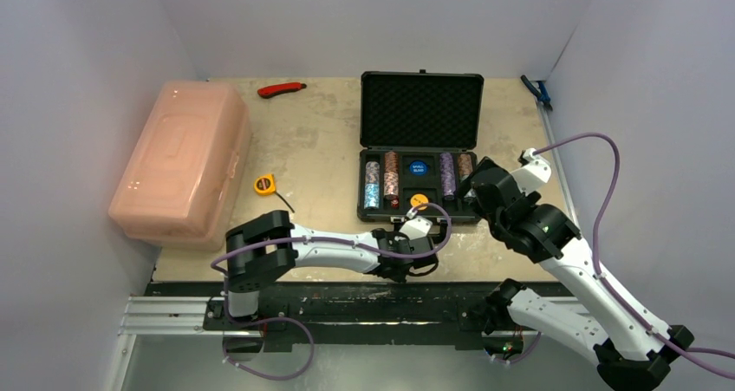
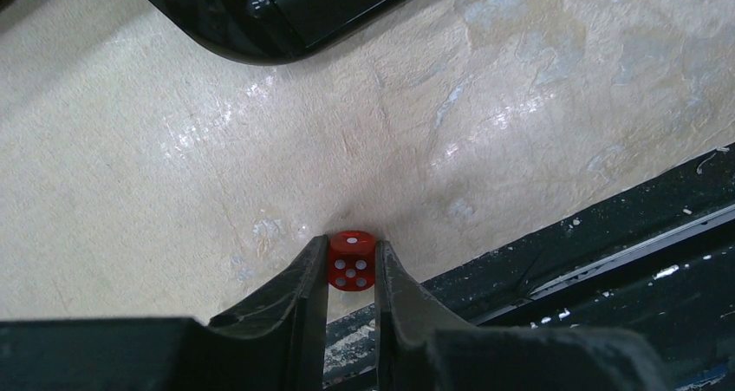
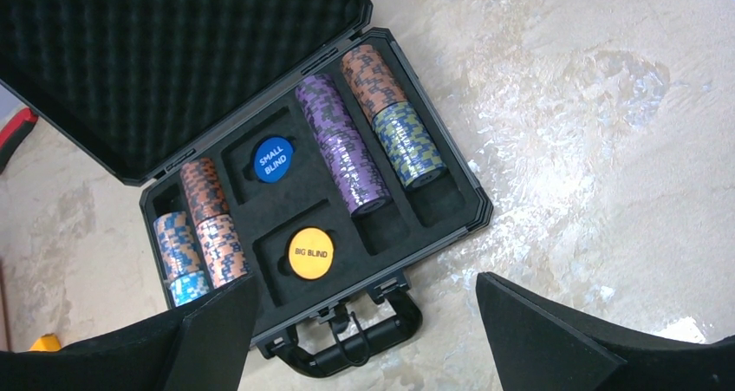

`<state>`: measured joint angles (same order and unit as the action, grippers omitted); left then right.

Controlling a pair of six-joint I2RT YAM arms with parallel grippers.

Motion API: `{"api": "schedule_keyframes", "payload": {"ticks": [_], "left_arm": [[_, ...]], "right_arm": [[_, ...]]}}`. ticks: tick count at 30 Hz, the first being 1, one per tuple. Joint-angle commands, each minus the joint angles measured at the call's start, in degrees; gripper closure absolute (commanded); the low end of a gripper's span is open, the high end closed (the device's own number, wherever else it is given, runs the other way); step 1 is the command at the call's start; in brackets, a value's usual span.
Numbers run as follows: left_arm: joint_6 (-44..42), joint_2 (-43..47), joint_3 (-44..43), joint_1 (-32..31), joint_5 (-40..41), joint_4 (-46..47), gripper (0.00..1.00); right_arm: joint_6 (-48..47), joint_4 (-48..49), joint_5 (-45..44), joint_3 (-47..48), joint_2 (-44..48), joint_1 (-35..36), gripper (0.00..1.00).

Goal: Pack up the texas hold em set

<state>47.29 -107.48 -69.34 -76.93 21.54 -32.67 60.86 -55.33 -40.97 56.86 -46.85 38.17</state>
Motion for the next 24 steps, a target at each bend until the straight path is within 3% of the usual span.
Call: {"api": "schedule_keyframes", "payload": {"ticks": [1,14,24], "left_arm": [[0.07,3.07,-1.36,0.02,2.61,-1.29,1.0],[-3.55,9.25,-4.15,2.88,5.18,-4.28,1.0],[-6.31,10.93,-6.09,9.49,2.63,-3.04,1.0]], "right_arm": [[0.15,0.7,-1.96,-0.16,0.68,-0.22,0.01],[2.92,-0.65,-6.33,0.54,4.05,-0.28,0.01],[3.21,-0.57,-5.45,0.01,4.56,-0.29,0.01]]}}
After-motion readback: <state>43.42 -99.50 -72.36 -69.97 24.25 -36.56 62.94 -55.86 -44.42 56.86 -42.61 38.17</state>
